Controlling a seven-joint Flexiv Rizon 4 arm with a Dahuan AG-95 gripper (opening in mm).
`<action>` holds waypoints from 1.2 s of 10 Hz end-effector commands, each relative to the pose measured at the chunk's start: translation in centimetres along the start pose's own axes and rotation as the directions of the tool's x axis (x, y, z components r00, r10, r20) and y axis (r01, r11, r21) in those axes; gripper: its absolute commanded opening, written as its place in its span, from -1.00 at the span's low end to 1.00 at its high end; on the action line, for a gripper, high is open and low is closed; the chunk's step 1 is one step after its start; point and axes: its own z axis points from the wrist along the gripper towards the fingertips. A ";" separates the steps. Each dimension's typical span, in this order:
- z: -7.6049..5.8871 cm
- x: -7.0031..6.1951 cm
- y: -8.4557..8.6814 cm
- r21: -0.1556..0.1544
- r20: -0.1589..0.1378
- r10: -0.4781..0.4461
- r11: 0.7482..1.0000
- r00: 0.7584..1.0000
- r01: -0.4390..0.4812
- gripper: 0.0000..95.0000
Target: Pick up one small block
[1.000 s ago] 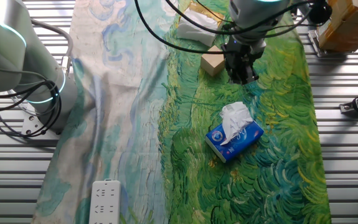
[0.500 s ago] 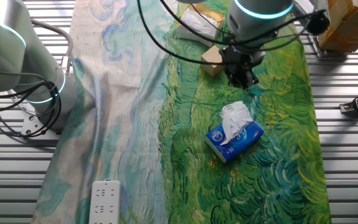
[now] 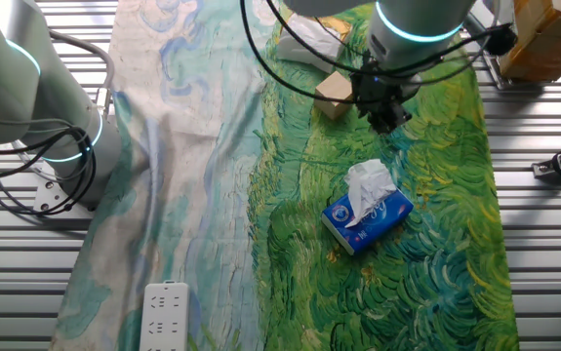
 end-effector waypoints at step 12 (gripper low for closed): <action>-0.1 0.1 0.0 0.041 -0.020 0.017 0.999 1.000 -0.016 0.60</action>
